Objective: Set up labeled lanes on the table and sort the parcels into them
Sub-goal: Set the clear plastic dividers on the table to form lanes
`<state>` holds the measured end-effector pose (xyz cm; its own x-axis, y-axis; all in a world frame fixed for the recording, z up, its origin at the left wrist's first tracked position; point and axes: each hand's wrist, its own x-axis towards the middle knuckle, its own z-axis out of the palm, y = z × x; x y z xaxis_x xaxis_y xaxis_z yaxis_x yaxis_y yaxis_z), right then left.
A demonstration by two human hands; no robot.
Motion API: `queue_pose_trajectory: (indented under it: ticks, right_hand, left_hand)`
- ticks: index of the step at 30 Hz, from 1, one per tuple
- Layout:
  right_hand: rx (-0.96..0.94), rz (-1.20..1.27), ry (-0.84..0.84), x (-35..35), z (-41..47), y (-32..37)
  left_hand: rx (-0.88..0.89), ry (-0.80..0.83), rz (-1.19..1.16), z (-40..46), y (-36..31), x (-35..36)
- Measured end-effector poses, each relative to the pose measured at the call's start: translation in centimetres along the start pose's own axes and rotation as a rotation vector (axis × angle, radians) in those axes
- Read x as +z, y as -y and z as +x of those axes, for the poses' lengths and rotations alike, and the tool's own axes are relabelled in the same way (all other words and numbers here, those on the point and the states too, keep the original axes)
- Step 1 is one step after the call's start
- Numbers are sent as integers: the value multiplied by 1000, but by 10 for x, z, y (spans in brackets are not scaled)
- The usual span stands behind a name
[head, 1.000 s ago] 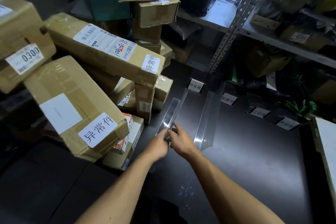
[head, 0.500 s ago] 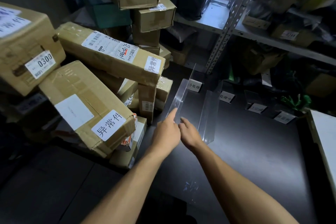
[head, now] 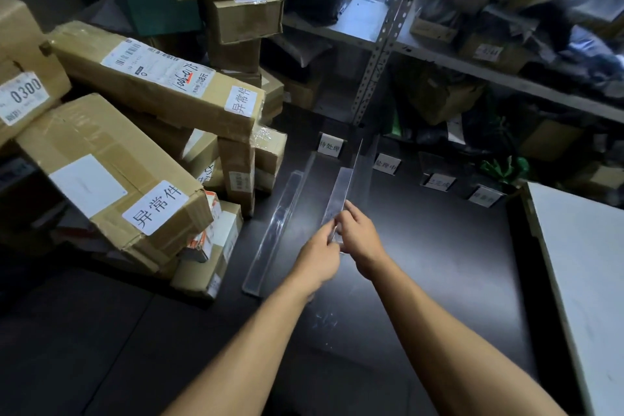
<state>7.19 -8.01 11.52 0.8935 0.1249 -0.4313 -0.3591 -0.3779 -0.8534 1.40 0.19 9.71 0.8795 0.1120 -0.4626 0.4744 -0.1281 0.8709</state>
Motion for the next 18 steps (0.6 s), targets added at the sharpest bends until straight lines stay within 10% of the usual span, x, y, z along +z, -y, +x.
queue_pose_trajectory:
  ticks: [18]
  right_hand:
    - [153, -126, -75, -17, 5, -88]
  left_hand:
    - [-90, 156, -105, 7, 61, 53]
